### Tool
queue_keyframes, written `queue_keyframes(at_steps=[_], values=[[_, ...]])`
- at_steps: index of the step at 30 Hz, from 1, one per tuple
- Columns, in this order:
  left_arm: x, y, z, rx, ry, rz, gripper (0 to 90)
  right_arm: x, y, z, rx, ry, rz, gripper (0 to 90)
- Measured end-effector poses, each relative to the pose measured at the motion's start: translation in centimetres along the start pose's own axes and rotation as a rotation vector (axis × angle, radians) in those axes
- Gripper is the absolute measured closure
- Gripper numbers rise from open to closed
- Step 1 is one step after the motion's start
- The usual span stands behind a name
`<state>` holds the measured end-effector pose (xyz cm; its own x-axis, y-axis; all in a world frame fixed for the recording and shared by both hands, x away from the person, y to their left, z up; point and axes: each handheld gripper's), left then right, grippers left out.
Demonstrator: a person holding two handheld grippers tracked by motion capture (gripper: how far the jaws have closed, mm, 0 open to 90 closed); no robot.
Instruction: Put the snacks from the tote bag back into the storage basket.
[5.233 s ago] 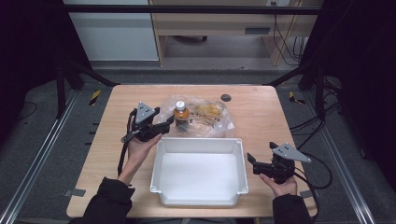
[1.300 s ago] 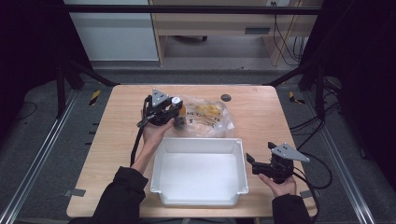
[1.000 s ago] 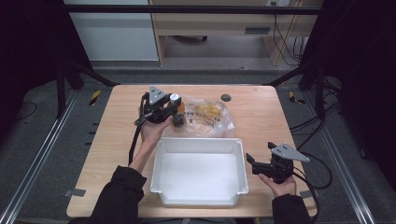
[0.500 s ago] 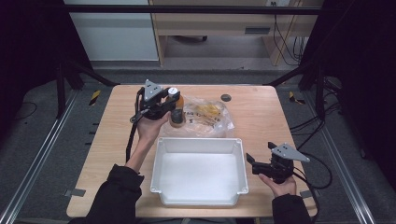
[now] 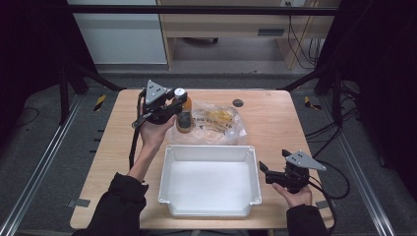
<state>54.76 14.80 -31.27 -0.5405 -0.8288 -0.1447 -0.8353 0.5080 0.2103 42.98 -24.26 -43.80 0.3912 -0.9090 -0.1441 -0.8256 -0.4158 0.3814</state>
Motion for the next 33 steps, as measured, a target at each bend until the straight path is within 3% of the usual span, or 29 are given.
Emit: queue_keyframes(at_steps=[7,18,28,33], values=[[0.1,0.7,-0.8,0.008,-0.027,-0.009,59.0,0.0,0.0,0.0,0.000,0.000,0.000,7.1],[0.2,2.0,-1.6,0.031,-0.014,0.006,59.0,0.0,0.0,0.0,0.000,-0.001,-0.001,7.1],[0.6,3.1,-1.5,0.037,-0.001,0.016,59.0,0.0,0.0,0.0,-0.002,0.001,-0.001,7.1],[1.1,3.7,-1.2,0.035,-0.014,0.018,59.0,0.0,0.0,0.0,-0.002,0.001,-0.001,7.1]])
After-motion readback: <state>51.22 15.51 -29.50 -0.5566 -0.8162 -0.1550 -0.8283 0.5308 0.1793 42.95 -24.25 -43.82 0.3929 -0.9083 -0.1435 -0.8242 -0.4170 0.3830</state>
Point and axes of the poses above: each handheld gripper's, and its own axes: y roughly backward along the jaws, z roughly out of its underside, x roughly to its right, and after that the axes turned 8 degrees about -y, right-handed
